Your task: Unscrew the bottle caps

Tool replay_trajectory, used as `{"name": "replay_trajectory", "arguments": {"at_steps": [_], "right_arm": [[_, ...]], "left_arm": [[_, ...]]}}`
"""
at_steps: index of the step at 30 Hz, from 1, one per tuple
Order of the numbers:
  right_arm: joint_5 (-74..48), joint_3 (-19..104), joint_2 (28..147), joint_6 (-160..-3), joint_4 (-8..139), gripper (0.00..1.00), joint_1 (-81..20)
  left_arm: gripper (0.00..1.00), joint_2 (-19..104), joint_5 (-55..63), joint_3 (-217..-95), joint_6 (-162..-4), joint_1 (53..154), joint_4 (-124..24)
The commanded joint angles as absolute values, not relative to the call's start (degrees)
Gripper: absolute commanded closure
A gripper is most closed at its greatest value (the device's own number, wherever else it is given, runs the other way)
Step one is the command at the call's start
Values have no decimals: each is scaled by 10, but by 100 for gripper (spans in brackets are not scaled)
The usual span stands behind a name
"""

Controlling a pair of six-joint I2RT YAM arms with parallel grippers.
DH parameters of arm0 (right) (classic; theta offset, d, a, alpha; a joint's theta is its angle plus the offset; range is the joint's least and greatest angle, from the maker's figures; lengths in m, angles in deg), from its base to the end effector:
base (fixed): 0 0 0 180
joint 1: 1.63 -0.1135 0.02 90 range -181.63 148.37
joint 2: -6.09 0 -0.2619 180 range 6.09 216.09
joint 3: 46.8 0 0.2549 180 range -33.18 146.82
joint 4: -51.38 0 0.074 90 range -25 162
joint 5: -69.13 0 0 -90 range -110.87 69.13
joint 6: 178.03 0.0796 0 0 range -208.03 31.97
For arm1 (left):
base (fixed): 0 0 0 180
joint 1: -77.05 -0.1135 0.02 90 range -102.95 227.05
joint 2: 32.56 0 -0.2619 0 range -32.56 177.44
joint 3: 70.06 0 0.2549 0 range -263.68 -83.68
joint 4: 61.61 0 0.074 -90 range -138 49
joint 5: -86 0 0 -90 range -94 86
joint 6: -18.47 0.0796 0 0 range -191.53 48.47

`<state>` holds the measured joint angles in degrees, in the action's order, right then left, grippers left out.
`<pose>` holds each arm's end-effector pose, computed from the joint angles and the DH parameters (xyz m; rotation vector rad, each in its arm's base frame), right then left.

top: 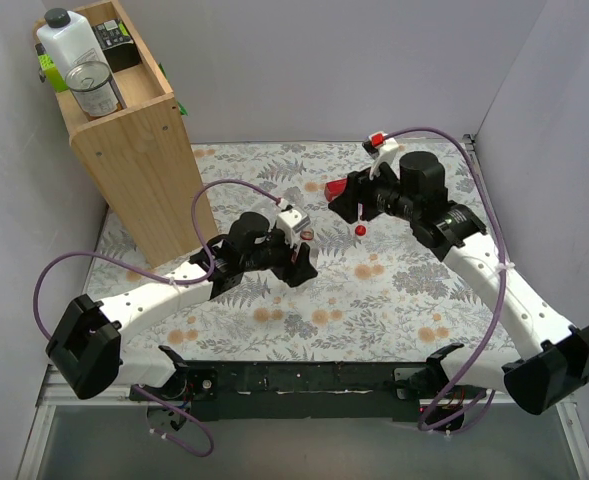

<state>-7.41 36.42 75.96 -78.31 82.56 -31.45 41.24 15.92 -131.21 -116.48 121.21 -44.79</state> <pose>0.2702 0.1762 0.3719 -0.4991 1.8671 0.6885 0.2144 -0.2460 0.2360 0.2215 2.3190 -1.2388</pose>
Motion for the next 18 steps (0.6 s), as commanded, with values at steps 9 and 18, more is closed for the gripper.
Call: {"name": "replay_trajectory", "arguments": {"at_steps": [9,18], "right_arm": [[64,391,724,-735,836,38,-396],[-22,376,721,-731,860,40,-443]], "left_arm": [[81,423,144,-1326,-1135,1239,-432],[82,421,141,-1323,-1142,1242,-437]]}}
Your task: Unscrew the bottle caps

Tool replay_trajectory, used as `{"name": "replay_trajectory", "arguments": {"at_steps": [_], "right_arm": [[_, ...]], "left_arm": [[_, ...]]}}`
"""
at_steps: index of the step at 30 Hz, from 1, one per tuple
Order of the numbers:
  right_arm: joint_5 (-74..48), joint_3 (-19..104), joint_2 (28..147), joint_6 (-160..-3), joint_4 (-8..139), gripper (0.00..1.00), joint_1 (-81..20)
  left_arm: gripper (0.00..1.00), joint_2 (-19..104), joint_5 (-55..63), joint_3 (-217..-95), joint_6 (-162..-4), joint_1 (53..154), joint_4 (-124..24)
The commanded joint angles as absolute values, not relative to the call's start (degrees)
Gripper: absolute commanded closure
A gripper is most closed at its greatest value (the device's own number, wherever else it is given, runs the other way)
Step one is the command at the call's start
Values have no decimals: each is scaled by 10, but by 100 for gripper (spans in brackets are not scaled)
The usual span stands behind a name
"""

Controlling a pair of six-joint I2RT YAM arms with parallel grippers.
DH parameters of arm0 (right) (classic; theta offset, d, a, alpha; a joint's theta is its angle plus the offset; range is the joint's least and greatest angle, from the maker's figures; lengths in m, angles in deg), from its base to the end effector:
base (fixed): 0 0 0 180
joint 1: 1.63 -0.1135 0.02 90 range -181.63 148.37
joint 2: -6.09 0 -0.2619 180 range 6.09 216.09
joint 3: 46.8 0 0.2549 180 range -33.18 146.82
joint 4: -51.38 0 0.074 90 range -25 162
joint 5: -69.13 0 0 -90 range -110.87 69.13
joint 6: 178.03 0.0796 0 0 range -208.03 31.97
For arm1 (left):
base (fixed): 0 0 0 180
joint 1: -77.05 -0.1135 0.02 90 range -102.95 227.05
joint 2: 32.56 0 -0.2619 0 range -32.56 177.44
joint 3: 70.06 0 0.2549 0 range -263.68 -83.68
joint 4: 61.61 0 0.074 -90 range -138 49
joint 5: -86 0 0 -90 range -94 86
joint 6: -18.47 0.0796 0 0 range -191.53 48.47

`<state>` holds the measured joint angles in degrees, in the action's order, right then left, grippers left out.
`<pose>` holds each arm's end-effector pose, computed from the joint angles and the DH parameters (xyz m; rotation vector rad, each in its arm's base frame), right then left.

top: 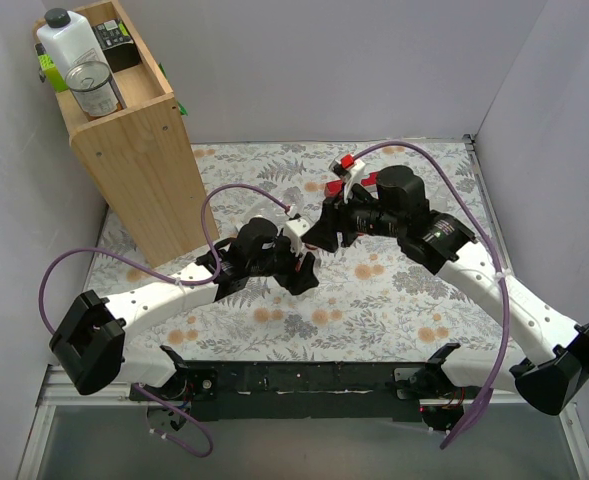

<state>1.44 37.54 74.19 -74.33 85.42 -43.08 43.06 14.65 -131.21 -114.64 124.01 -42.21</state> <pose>0.2106 0.2263 0.3827 -0.7470 1.8435 1.0088 0.2038 -0.2555 0.2202 0.2906 2.3911 -1.1836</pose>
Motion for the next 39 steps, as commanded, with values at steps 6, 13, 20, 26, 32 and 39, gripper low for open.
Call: {"name": "replay_trajectory", "arguments": {"at_steps": [6,13,20,26,32,39], "right_arm": [[-78,381,671,-722,864,36,-442],[-124,350,659,-712,891,37,-435],[-115,322,666,-696,871,38,-435],[-44,298,687,-669,798,39,-436],[-33,287,714,-661,776,41,-450],[-37,269,728,-660,773,60,-457]], "left_arm": [[82,424,157,-1325,-1149,1242,-440],[82,399,190,-1311,-1161,1242,-465],[81,378,222,-1303,-1163,1242,-476],[81,377,232,-1303,-1160,1242,-487],[81,376,233,-1304,-1157,1242,-485],[81,367,216,-1301,-1157,1242,-487]]}}
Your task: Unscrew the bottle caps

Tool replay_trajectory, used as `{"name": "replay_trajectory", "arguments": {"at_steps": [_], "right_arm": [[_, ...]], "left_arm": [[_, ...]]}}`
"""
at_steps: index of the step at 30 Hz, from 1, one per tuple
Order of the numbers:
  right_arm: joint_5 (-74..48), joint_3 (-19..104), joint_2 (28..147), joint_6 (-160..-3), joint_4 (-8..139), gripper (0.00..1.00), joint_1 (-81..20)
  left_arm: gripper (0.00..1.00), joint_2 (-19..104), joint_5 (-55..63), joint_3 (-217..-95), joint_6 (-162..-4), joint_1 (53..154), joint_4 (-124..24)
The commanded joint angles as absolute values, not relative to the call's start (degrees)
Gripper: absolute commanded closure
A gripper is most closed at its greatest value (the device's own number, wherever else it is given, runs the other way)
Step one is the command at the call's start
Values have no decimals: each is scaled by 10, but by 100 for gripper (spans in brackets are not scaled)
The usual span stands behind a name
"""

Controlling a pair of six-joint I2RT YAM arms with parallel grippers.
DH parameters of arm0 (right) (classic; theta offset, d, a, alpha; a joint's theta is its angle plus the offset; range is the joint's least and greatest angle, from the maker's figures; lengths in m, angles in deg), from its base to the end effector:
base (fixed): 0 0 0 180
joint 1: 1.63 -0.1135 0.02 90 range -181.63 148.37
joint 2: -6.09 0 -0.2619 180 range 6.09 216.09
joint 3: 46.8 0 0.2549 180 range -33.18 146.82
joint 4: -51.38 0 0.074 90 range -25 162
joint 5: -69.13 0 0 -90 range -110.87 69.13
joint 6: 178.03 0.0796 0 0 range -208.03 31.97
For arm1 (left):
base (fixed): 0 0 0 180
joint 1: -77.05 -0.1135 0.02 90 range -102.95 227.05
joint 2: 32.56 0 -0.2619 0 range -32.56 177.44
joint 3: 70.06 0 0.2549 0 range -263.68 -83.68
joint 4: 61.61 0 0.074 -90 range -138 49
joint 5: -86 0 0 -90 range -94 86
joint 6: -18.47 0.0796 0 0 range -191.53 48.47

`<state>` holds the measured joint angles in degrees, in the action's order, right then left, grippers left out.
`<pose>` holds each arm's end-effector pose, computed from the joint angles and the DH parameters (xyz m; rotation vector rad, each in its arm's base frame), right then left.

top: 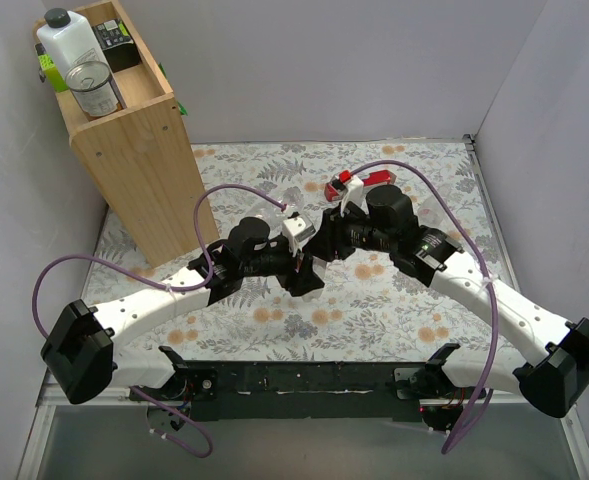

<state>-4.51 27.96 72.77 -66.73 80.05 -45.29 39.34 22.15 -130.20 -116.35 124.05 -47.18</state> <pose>0.2084 0.2299 0.3369 -0.5967 1.9682 1.0093 0.1917 -0.2570 0.2463 0.3741 2.2800 -1.3920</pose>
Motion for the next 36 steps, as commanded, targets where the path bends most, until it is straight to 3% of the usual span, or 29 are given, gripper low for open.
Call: {"name": "replay_trajectory", "arguments": {"at_steps": [1,5,9,11,12,13,14,23,27,36], "right_arm": [[-39,267,729,-660,774,64,-457],[-51,264,732,-662,784,96,-458],[-89,264,718,-664,805,99,-458],[-110,263,703,-667,812,99,-458],[-122,262,698,-668,813,99,-458],[-131,261,693,-669,814,99,-458],[-143,261,683,-671,821,99,-458],[-415,247,622,-697,872,99,-455],[-494,156,578,-720,778,99,-455],[-525,26,574,-811,536,99,-454]], "left_arm": [[81,366,215,-1301,-1157,1243,-487],[77,364,200,-1300,-1160,1242,-489],[62,363,192,-1298,-1162,1242,-488],[47,361,182,-1298,-1163,1242,-488],[31,360,171,-1297,-1163,1242,-489],[24,357,166,-1296,-1164,1242,-490],[2,358,160,-1295,-1166,1242,-490],[2,341,93,-1282,-1188,1236,-502],[2,340,91,-1286,-1221,1194,-502],[2,346,73,-1291,-1228,1171,-494]]}}
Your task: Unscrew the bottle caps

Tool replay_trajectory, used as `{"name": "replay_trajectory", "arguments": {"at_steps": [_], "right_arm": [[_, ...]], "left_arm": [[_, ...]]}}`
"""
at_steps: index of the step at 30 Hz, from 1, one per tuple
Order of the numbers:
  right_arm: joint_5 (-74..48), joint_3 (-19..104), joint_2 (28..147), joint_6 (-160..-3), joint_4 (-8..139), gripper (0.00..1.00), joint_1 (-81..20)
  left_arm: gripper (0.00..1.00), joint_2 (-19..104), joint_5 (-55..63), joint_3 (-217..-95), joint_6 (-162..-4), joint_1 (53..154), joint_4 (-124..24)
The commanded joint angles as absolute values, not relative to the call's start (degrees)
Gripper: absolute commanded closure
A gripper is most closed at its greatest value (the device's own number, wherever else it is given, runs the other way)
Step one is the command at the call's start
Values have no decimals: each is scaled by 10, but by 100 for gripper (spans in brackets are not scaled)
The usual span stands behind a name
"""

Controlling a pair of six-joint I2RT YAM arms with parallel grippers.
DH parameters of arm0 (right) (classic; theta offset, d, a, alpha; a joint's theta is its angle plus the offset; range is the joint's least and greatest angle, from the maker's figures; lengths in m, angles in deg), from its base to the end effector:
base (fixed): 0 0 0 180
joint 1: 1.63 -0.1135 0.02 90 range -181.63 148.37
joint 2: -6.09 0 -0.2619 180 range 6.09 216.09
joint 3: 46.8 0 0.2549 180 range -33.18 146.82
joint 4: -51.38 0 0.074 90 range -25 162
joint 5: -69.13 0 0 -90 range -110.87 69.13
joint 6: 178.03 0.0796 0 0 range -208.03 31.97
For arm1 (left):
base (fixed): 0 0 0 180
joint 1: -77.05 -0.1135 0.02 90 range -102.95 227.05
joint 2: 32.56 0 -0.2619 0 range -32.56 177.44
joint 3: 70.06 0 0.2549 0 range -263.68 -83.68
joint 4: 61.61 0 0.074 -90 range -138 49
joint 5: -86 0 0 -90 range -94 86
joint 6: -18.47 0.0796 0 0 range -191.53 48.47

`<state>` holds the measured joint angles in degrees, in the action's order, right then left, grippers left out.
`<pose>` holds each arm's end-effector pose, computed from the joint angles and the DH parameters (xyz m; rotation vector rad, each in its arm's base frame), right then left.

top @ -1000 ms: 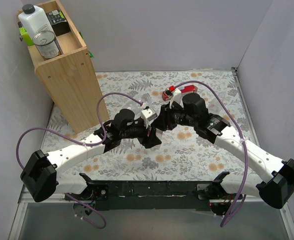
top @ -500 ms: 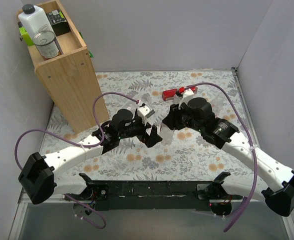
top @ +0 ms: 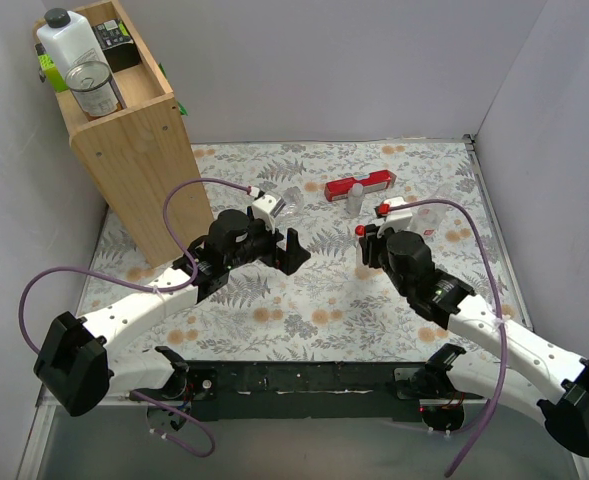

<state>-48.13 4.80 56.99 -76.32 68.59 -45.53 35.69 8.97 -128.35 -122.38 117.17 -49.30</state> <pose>0.2043 0.1460 0.2787 -0.1863 1.8234 0.2413 0.2288 -0.2162 0.2552 -0.0380 2.1731 -1.2097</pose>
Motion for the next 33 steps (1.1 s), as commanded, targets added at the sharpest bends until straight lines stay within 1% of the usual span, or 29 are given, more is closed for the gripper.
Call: {"name": "replay_trajectory", "arguments": {"at_steps": [1,8,23,33], "right_arm": [[-530,19,578,-814,525,99,-455],[-576,-23,606,-814,455,99,-453],[-558,-63,666,-776,379,99,-433],[-519,-68,702,-752,372,99,-399]], "left_arm": [[2,346,72,-1292,-1229,1171,-493],[2,354,68,-1296,-1225,1170,-488],[2,358,68,-1300,-1222,1170,-483],[2,360,71,-1302,-1220,1170,-483]]}}
